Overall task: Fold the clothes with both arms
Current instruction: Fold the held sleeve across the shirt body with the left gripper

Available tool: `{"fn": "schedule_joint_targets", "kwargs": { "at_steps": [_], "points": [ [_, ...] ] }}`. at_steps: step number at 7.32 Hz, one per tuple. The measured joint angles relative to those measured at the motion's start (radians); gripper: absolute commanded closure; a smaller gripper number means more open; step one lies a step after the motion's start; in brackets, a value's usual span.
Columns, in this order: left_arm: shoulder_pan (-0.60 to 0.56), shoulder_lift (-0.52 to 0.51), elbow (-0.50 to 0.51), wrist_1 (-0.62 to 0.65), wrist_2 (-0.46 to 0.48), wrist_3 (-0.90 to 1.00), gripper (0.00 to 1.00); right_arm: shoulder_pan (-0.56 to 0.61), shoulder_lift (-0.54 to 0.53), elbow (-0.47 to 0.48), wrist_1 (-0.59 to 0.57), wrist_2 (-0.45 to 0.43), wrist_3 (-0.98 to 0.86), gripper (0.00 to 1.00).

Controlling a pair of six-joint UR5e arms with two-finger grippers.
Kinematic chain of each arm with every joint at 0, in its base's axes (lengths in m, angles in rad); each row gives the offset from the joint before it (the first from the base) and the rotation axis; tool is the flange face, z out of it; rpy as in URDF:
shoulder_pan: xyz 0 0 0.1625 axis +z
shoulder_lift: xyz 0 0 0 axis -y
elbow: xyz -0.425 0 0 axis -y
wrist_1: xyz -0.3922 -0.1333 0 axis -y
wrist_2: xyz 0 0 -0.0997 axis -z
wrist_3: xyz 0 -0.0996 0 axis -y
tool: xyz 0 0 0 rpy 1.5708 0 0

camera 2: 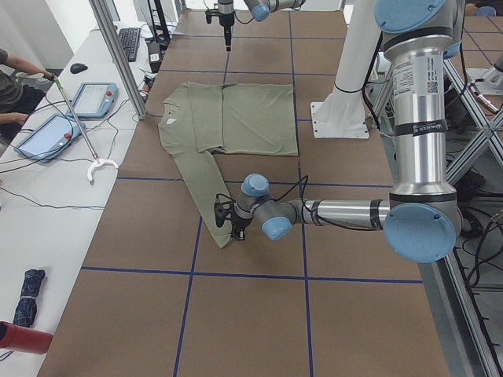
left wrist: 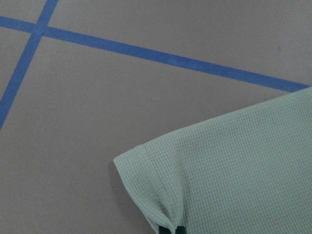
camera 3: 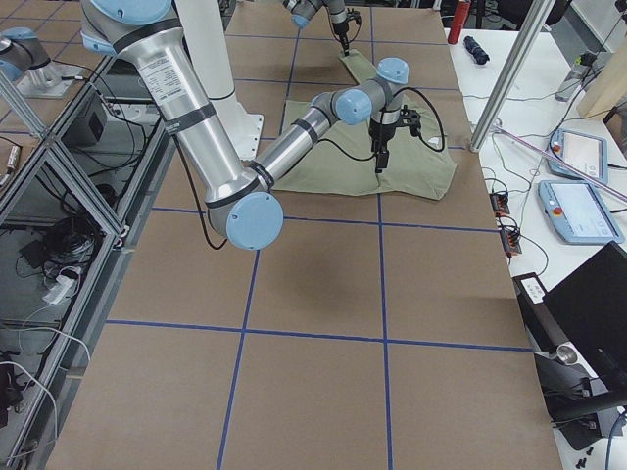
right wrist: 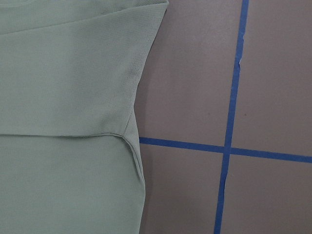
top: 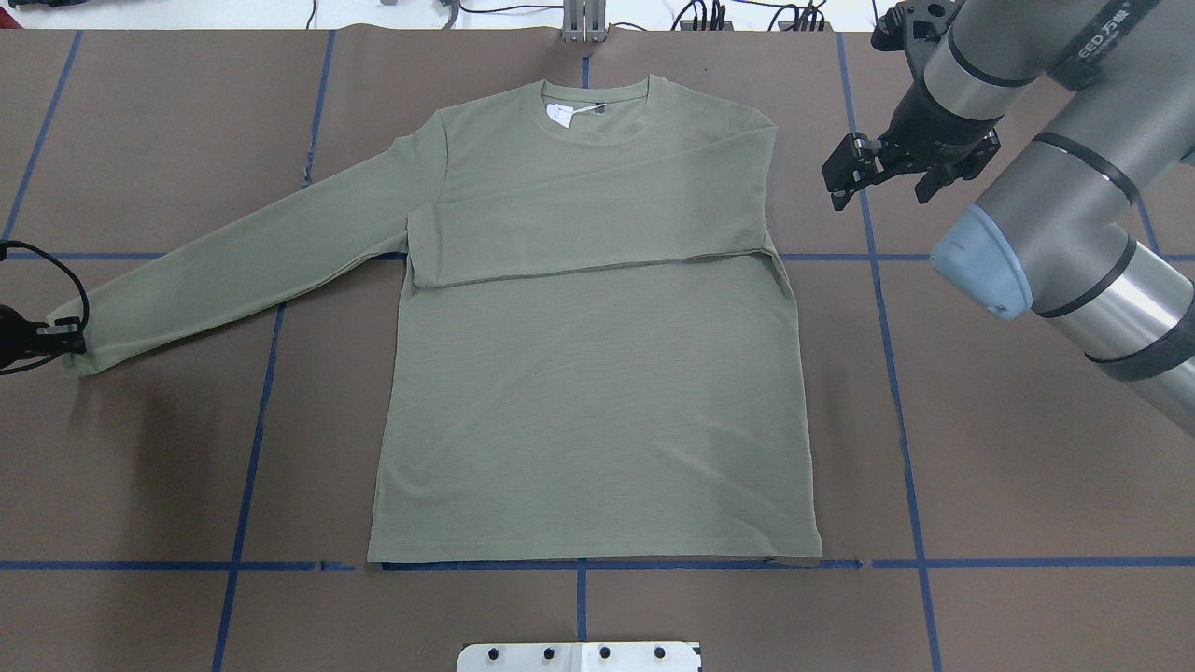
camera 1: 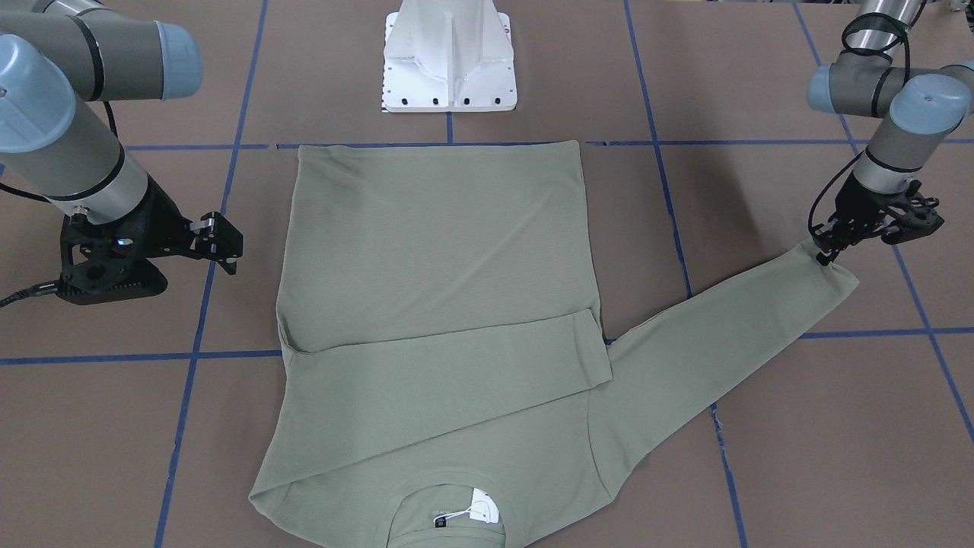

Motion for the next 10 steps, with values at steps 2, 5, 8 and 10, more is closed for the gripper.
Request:
{"fn": "schedule_joint_targets", "kwargs": {
  "at_steps": [2,5,8,10],
  "points": [
    [-0.002,0.001,-0.062,0.025,-0.007,0.000,1.00,0.011,-0.019,0.016,-0.002,0.004,0.000,0.00],
    [-0.010,-0.150,-0.161,0.255,-0.048,-0.001,1.00,0.046,-0.118,0.085,-0.006,0.028,-0.004,0.00],
    [-0.015,-0.483,-0.162,0.578,-0.057,-0.041,1.00,0.083,-0.228,0.113,0.000,0.031,-0.058,0.00],
    [-0.011,-0.708,-0.093,0.638,-0.106,-0.168,1.00,0.111,-0.290,0.122,0.004,0.035,-0.132,0.00]
  ]
}}
